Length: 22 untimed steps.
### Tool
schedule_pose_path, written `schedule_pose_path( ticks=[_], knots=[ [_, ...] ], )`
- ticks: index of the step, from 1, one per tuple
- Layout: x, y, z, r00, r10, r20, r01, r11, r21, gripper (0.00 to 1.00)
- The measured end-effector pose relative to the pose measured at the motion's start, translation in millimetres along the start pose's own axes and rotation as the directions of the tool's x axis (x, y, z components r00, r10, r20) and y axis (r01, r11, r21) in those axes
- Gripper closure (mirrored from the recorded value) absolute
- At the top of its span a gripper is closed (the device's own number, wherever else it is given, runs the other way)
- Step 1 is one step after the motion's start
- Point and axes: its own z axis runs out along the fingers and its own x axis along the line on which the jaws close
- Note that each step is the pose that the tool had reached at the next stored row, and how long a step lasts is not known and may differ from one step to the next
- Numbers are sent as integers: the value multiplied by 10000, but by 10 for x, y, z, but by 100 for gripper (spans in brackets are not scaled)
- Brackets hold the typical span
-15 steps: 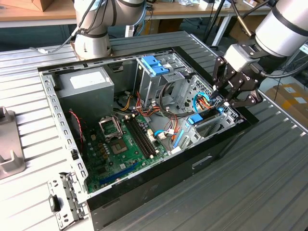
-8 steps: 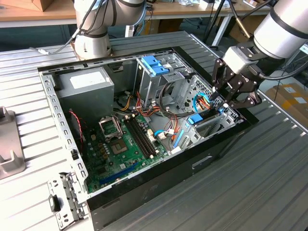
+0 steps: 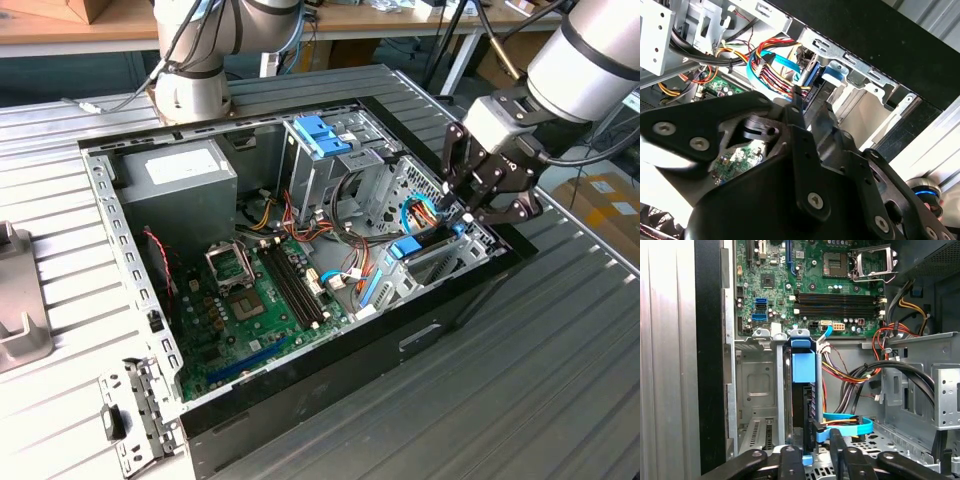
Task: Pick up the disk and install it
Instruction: 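Insert the second disk wire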
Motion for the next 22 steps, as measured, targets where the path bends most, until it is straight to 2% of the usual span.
schedule_pose_path(
  ticks=[3, 10, 16, 20, 21, 22],
  knots=[
    [0, 0, 0, 10000, 0, -3, 0, 10000, 0, 84],
    [1, 5, 0, 10000, 1, -8, -1, 10000, 1, 84],
    [10, 137, 1, 10000, -7, -5, 7, 10000, 51, 84],
    [11, 154, 1, 10000, -7, -6, 7, 10000, 55, 84],
    [12, 154, 1, 10000, -10, -6, 10, 10000, 73, 84],
    [12, 155, 2, 10000, -18, -3, 18, 9999, 146, 84]
  ],
)
